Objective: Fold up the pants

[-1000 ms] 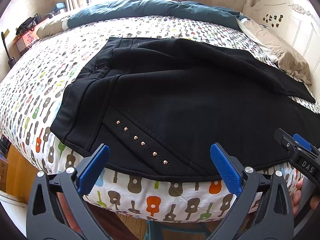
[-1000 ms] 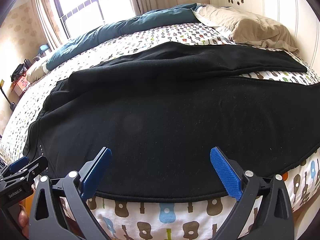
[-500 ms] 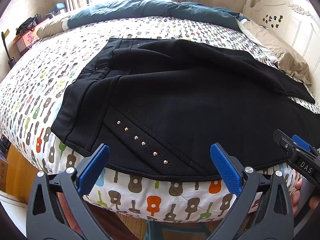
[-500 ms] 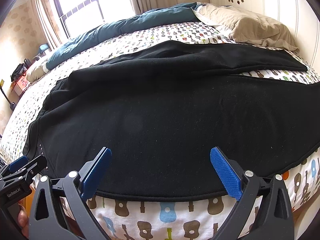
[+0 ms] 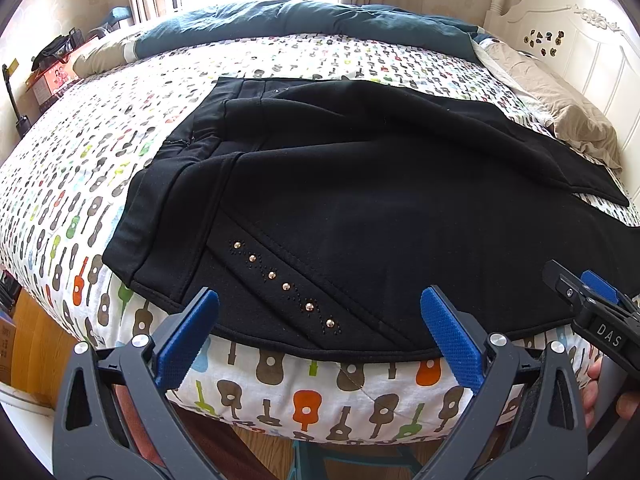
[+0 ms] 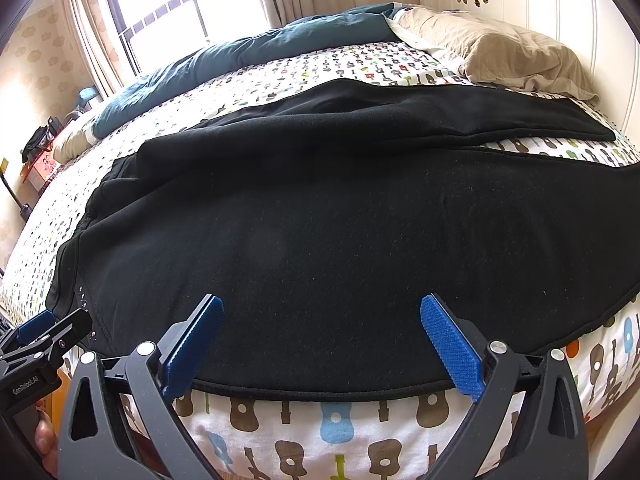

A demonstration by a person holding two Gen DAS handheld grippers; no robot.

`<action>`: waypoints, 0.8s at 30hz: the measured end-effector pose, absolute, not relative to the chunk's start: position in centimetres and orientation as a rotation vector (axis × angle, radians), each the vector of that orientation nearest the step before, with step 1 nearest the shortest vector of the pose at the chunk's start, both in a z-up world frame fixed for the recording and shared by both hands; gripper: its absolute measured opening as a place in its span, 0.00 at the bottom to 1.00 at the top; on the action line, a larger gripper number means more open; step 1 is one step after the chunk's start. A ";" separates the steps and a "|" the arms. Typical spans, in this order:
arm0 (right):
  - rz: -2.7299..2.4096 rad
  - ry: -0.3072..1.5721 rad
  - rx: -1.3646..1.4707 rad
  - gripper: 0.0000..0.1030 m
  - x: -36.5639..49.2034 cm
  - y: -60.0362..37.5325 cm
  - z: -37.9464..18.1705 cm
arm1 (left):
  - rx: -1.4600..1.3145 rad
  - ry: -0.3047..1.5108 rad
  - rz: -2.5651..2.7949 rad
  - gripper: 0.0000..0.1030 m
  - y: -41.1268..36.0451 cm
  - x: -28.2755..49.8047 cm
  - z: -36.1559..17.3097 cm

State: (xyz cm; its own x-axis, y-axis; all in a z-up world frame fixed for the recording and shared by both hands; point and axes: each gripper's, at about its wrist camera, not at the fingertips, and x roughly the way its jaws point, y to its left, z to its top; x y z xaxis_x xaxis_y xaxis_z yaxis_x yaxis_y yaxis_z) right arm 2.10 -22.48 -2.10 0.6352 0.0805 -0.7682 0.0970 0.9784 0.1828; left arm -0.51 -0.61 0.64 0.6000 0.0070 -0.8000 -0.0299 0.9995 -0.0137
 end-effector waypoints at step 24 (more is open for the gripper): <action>-0.011 0.884 0.216 0.96 2.1 -22.4 -2.1 | -0.065 0.933 -0.001 0.98 -0.7 -0.6 1.0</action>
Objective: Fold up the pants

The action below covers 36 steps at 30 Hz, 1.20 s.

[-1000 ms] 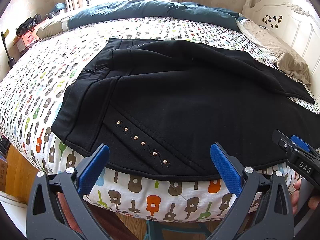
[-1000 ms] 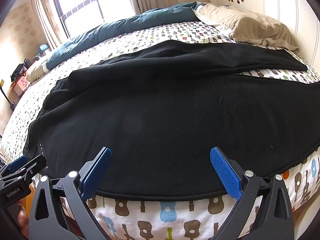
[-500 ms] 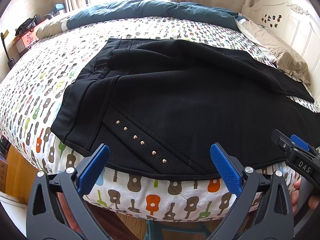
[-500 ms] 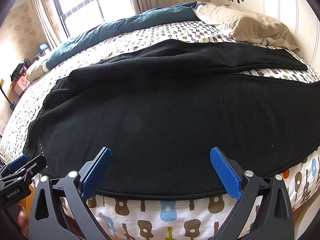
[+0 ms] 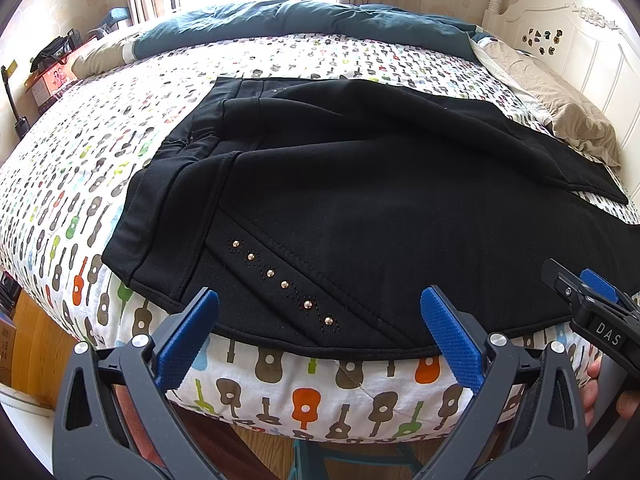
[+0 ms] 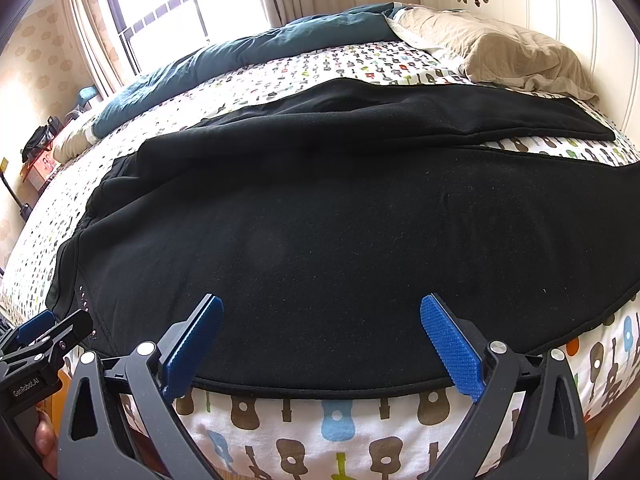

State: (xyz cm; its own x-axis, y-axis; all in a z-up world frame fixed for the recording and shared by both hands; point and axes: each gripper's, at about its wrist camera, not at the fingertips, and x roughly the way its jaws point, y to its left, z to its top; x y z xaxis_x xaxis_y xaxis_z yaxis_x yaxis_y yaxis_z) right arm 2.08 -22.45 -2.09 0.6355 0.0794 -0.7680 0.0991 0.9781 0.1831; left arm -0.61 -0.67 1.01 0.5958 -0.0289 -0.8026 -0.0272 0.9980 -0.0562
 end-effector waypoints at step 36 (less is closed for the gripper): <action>0.310 0.853 0.170 0.96 10.9 -23.9 2.6 | -0.104 0.950 -0.230 0.98 5.8 7.2 3.2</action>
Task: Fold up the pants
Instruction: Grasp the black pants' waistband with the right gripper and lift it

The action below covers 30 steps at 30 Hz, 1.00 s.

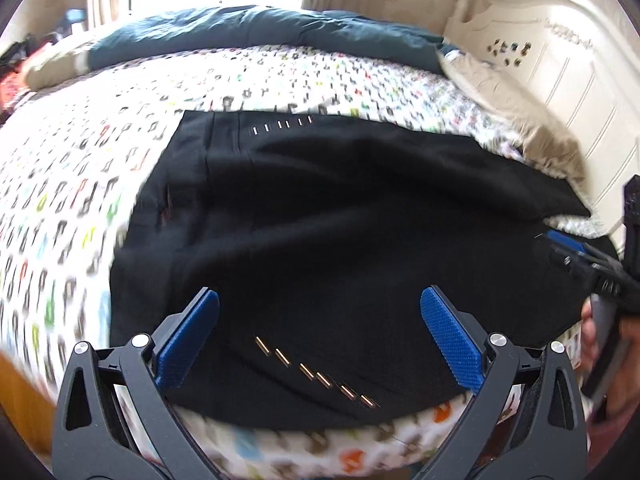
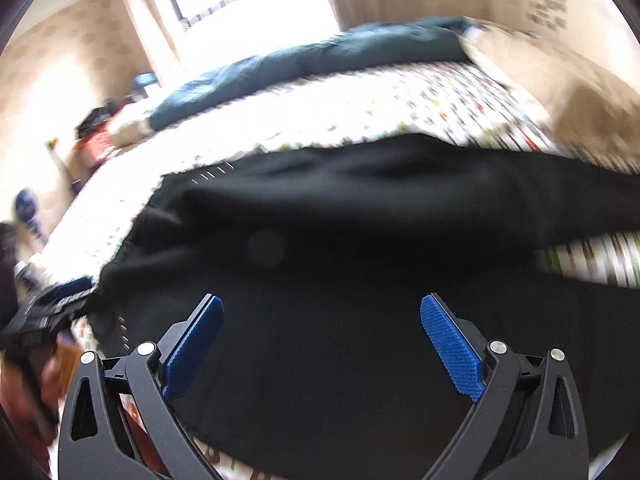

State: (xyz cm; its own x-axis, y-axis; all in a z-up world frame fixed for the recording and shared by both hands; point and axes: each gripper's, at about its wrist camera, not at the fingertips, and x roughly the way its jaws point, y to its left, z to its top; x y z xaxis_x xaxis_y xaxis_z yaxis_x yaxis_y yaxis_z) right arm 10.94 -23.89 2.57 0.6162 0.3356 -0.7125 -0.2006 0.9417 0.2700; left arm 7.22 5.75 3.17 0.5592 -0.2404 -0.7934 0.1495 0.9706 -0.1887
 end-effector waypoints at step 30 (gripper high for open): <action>0.803 1.252 0.050 0.93 38.4 -22.5 -3.7 | -0.317 1.096 -0.514 0.25 19.1 33.4 -3.2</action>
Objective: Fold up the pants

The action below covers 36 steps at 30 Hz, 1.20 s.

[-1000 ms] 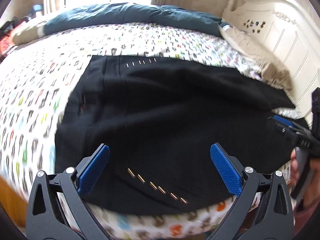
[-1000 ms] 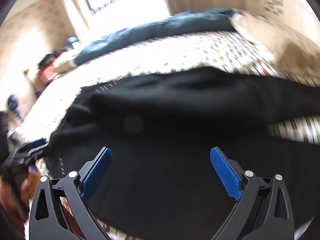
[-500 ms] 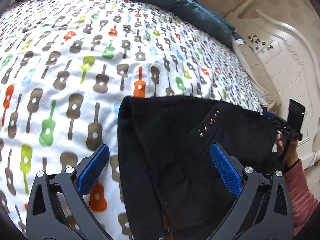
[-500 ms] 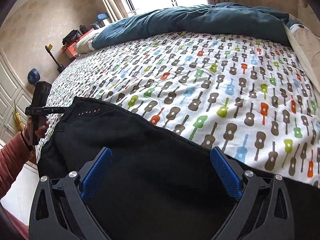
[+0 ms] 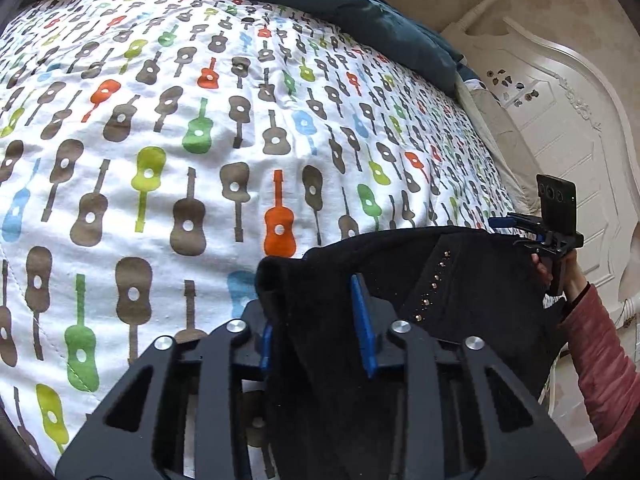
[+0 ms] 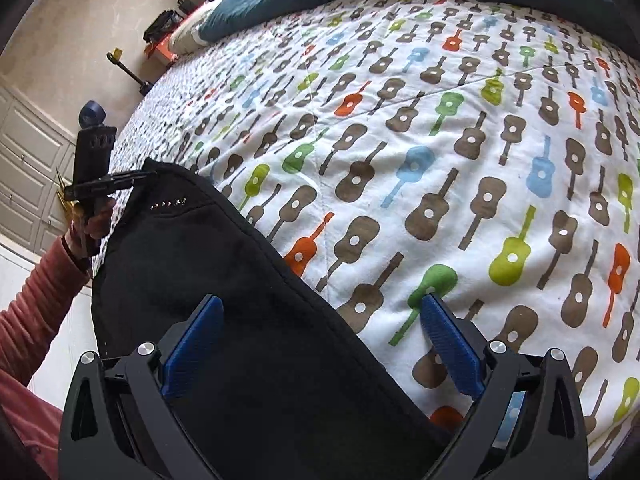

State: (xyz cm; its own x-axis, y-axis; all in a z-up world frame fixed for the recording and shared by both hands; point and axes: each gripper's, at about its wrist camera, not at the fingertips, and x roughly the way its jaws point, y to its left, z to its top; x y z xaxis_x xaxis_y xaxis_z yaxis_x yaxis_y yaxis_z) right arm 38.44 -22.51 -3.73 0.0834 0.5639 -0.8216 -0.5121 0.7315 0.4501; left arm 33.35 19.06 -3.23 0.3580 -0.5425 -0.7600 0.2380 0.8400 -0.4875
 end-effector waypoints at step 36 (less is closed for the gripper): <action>0.523 0.907 -0.251 0.08 4.3 -18.2 -0.3 | -0.466 0.912 -0.496 0.13 21.3 6.1 0.4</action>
State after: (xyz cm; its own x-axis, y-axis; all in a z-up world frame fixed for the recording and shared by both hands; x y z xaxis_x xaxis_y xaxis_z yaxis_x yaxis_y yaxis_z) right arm 4.31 -18.18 -0.34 0.5028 0.3249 -0.8010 -0.5311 0.8473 0.0103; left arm 6.09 21.30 0.36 0.5172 -0.5860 -0.6238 0.2052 0.7925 -0.5743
